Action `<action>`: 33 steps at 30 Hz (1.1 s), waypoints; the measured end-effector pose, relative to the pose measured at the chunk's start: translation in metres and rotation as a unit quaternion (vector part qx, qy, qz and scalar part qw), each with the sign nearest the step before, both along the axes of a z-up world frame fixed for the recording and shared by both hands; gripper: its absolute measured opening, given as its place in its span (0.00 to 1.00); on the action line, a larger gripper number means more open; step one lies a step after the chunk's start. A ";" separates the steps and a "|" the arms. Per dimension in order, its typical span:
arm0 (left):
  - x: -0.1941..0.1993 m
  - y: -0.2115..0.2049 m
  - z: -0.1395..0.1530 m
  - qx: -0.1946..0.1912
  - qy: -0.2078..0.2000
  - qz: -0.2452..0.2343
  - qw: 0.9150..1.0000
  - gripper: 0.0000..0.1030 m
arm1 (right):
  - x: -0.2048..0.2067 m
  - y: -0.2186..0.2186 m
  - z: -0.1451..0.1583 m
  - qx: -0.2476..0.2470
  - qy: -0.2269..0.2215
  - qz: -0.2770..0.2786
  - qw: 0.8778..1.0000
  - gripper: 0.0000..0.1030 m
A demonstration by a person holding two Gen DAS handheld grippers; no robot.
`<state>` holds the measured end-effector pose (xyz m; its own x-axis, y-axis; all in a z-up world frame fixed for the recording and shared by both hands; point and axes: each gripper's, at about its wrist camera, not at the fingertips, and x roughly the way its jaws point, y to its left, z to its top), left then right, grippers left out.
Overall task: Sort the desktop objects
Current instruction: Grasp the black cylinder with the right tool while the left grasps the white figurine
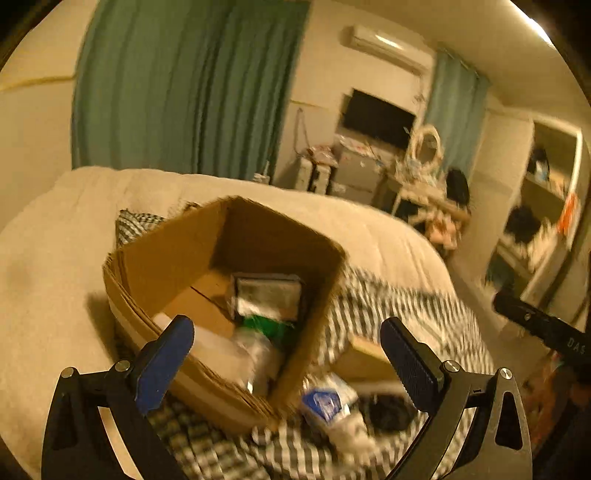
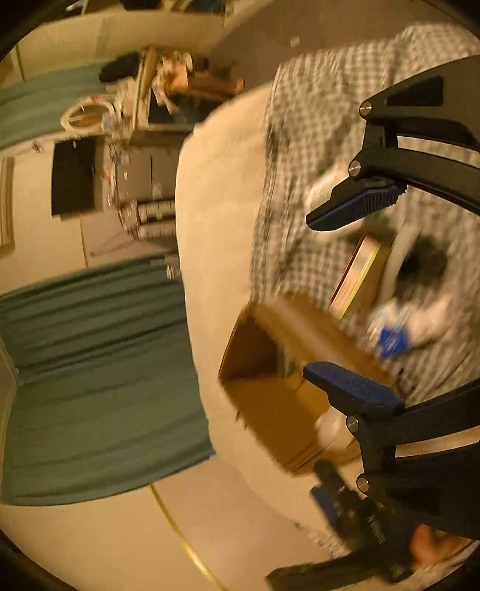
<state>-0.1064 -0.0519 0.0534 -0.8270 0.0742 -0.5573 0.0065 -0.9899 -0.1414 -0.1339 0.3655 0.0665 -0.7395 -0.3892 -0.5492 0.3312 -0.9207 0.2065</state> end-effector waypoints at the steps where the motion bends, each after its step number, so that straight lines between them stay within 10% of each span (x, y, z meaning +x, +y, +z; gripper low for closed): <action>1: 0.006 0.013 -0.004 -0.013 -0.006 0.001 1.000 1.00 | 0.007 0.018 -0.007 0.008 0.001 -0.012 1.000 0.71; 10: 0.029 0.081 -0.098 0.046 -0.094 -0.025 0.994 0.99 | 0.035 0.077 -0.097 0.009 -0.052 -0.046 0.998 0.71; 19: 0.001 0.094 -0.150 0.037 -0.138 0.007 0.990 0.98 | 0.020 0.056 -0.126 -0.003 -0.061 0.007 0.998 0.71; 24: -0.019 0.101 -0.164 0.004 -0.166 -0.009 0.986 0.58 | -0.004 0.057 -0.157 -0.023 -0.115 0.004 0.993 0.71; 33: -0.027 0.106 -0.178 -0.001 -0.177 -0.030 0.984 0.51 | -0.014 0.052 -0.170 -0.017 -0.129 0.012 0.991 0.71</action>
